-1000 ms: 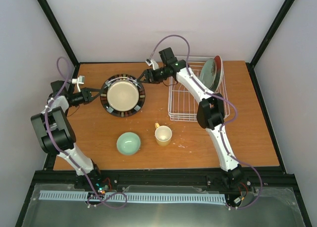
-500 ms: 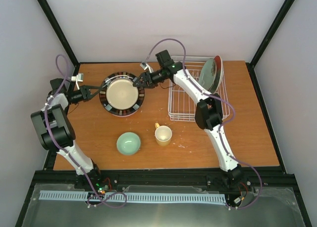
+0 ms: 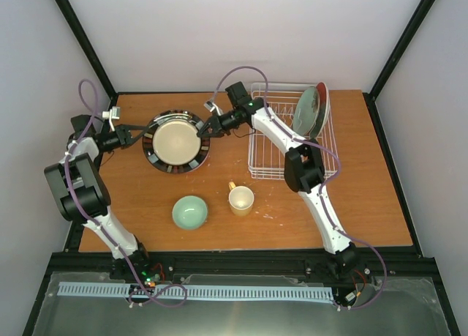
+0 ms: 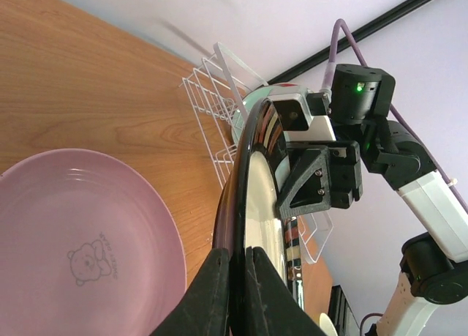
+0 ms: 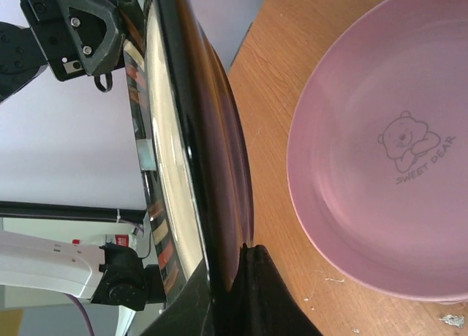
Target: Load the mixed dishes into the dish rack
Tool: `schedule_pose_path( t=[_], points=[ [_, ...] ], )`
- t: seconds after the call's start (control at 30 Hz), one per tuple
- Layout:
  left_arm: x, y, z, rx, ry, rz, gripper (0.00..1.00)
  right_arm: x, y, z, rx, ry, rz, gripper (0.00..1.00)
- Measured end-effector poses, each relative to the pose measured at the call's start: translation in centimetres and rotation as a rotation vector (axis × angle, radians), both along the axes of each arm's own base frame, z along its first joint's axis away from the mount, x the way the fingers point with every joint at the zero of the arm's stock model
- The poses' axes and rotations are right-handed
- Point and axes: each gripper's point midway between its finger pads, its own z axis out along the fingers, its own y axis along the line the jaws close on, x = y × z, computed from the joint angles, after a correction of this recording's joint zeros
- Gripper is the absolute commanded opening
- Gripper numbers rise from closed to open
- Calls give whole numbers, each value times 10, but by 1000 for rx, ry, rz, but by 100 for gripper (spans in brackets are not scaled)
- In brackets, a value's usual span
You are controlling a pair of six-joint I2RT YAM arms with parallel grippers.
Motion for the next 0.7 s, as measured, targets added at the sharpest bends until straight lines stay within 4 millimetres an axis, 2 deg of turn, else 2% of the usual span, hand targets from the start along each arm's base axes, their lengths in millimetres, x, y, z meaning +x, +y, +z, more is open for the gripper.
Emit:
schedule_pose_path(
  t=[0.17, 0.33, 0.5, 0.57, 0.7],
  points=[
    [0, 0, -1, 4, 1, 3, 25, 0, 1, -2, -1, -3, 2, 3],
    [2, -1, -6, 27, 22, 12, 29, -1, 1, -8, -35, -15, -10, 3],
    [3, -3, -11, 47, 39, 18, 53, -2, -4, -7, -79, -36, -27, 3],
    [6, -1, -13, 77, 50, 36, 54, -4, -9, -10, -110, -38, -34, 3],
    [18, 16, -16, 213, 80, 145, 58, -8, -19, -15, -173, -45, -49, 3]
  ],
)
